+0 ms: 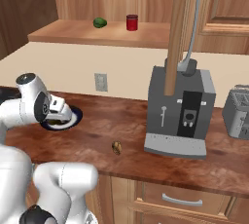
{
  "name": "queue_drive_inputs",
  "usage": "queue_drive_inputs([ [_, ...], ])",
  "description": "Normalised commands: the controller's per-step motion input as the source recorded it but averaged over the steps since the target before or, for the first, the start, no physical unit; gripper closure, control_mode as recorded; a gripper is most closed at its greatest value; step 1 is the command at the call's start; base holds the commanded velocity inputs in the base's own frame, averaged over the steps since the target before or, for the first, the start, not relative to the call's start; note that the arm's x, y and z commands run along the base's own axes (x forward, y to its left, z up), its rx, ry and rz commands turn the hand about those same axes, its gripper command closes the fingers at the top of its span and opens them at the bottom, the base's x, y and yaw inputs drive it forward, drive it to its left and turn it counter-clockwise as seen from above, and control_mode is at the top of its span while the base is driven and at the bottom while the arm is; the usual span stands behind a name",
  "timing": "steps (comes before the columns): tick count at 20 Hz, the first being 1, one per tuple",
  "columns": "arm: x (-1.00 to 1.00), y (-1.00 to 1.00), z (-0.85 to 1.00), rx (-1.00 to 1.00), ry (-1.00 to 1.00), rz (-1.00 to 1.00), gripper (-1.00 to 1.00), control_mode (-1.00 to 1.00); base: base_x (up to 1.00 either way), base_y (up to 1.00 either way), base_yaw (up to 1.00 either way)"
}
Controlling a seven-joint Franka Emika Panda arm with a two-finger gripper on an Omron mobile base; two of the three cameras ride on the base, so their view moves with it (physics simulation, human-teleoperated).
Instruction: Pick the avocado and bread from the counter and place them on the plate. Then pick the jam from the cabinet and place it next to the plate. Lastly close the cabinet door.
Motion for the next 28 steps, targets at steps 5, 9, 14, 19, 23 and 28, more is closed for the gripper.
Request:
queue_drive_inputs([
  [5, -0.73, -0.66, 0.41, 0.06, 0.00, -0.03, -1.00, -1.00, 0.00, 0.00, 0.00],
  [9, -0.66, -0.64, 0.31, 0.01, 0.00, -0.04, -1.00, -1.00, 0.00, 0.00, 0.00],
  [14, -0.54, -0.58, 0.21, 0.00, 0.00, -0.04, -1.00, -1.00, 0.00, 0.00, 0.00],
  [19, -0.40, -0.55, 0.16, 0.00, 0.00, -0.04, -1.00, -1.00, 0.00, 0.00, 0.00],
  [23, -0.17, -0.45, 0.00, 0.00, 0.00, 0.00, -1.00, -1.00, 0.00, 0.00, 0.00],
  [28, -0.02, -0.37, 0.00, 0.00, 0.00, 0.00, -1.00, -1.00, 0.00, 0.00, 0.00],
])
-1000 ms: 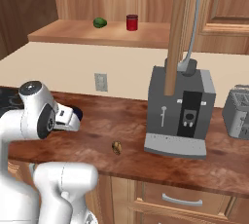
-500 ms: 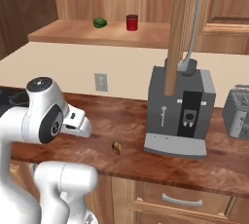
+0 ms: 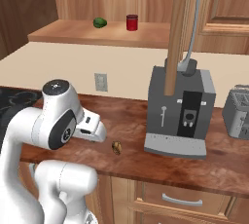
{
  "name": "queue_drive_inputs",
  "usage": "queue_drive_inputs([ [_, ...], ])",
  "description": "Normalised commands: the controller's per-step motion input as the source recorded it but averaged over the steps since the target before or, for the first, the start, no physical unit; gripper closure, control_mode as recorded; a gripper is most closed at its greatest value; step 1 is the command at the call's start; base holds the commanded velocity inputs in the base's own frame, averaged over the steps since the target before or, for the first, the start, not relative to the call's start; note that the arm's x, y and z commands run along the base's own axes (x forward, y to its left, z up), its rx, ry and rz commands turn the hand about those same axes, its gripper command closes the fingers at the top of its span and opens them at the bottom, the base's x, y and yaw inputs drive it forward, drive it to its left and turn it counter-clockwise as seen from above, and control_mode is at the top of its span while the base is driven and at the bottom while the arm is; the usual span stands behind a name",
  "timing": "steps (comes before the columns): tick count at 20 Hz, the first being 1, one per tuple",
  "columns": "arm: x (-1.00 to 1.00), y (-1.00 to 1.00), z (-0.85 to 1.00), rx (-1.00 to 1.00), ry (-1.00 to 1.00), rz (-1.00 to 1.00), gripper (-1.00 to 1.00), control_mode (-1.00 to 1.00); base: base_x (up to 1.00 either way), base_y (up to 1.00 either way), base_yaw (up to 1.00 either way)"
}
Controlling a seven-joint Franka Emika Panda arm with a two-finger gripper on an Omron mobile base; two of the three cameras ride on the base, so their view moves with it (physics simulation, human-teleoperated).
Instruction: Pick the avocado and bread from the counter and place them on the plate. Then pick the jam from the cabinet and place it next to the plate. Lastly close the cabinet door.
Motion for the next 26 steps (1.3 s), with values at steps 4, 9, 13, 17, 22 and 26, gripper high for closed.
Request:
queue_drive_inputs([
  [4, 0.01, -0.11, 0.00, 0.00, 0.00, 0.00, -1.00, -1.00, 0.00, 0.00, 0.00],
  [9, 0.15, -0.02, 0.00, 0.00, 0.02, 0.00, -1.00, -1.00, 0.00, 0.00, 0.00],
  [13, 0.20, -0.08, 0.00, 0.00, 0.05, 0.00, -1.00, -1.00, 0.00, 0.00, 0.00],
  [17, 0.17, -0.11, 0.00, 0.00, 0.07, 0.00, -1.00, -1.00, 0.00, 0.00, 0.00],
  [22, 0.18, -0.08, -0.04, -0.01, 0.06, 0.03, -1.00, -1.00, 0.00, 0.00, 0.00],
  [26, 0.20, -0.02, -0.17, -0.04, 0.05, 0.08, -1.00, -1.00, 0.00, 0.00, 0.00],
])
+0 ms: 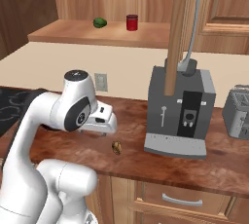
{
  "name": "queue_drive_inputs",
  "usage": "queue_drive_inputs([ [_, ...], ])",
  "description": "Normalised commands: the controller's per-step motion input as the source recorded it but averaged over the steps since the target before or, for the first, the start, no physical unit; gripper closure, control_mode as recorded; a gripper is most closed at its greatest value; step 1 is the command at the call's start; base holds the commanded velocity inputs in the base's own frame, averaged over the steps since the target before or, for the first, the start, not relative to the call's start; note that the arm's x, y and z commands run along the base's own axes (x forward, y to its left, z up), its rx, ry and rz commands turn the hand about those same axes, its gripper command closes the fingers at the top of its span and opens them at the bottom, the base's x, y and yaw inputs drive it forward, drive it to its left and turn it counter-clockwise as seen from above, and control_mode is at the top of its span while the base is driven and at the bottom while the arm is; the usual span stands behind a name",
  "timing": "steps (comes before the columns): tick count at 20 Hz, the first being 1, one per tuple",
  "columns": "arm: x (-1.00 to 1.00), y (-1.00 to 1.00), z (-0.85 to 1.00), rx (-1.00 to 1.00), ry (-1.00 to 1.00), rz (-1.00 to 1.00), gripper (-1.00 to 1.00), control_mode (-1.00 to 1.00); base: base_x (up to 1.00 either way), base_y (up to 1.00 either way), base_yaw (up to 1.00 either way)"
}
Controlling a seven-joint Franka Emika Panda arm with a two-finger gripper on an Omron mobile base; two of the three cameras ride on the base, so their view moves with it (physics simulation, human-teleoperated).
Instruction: Pick the avocado and bread from the counter and place them on the plate. Then pick the jam from the cabinet and place it next to the plate. Lastly close the cabinet door.
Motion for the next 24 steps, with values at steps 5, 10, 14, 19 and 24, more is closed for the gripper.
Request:
queue_drive_inputs([
  [5, 0.25, 0.00, -0.27, -0.06, 0.07, 0.09, -1.00, -1.00, 0.00, 0.00, 0.00],
  [10, 0.13, -0.01, -0.26, -0.04, 0.03, 0.10, -1.00, -1.00, 0.00, 0.00, 0.00],
  [14, 0.00, -0.06, -0.23, 0.00, 0.00, 0.09, -1.00, -1.00, 0.00, 0.00, 0.00],
  [19, 0.00, -0.03, -0.18, 0.00, 0.00, 0.03, -1.00, -1.00, 0.00, 0.00, 0.00],
  [24, 0.07, 0.00, -0.15, 0.00, 0.00, 0.00, -1.00, -1.00, 0.00, 0.00, 0.00],
])
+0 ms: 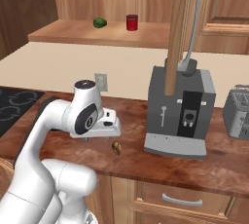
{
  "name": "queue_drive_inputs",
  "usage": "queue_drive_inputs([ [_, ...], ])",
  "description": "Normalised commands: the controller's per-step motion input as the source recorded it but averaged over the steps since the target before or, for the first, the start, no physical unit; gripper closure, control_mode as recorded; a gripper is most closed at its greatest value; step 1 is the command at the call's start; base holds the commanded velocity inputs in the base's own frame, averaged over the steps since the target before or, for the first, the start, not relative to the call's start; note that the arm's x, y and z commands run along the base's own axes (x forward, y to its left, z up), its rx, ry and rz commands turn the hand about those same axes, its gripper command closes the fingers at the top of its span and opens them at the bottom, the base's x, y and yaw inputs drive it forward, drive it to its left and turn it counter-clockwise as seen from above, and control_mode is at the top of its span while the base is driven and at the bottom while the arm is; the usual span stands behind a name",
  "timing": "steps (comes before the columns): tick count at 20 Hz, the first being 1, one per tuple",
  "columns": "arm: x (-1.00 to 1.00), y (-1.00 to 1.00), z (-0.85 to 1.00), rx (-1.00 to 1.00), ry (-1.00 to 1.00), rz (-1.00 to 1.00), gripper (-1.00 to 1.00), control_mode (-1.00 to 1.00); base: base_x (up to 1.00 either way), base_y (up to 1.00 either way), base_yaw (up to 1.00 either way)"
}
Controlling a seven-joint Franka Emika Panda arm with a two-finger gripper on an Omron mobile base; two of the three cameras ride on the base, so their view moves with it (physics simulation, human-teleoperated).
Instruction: Pick the avocado and bread from the counter and place them on the plate. Then pick the jam from the cabinet and place it next to the plate. Lastly close the cabinet door.
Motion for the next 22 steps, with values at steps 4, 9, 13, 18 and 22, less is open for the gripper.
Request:
queue_drive_inputs([
  [4, 0.08, 0.00, -0.13, 0.00, 0.00, 0.00, -1.00, -1.00, 0.00, 0.00, 0.00],
  [9, 0.07, -0.02, -0.12, 0.00, 0.00, 0.00, -1.00, -1.00, 0.00, 0.00, 0.00],
  [13, 0.08, -0.04, -0.07, 0.00, 0.00, 0.00, -1.00, -1.00, 0.00, 0.00, 0.00],
  [18, 0.14, -0.05, -0.05, 0.00, 0.00, 0.00, -1.00, -1.00, 0.00, 0.00, 0.00],
  [22, 0.14, -0.05, -0.08, 0.00, 0.00, 0.00, -1.00, -1.00, 0.00, 0.00, 0.00],
])
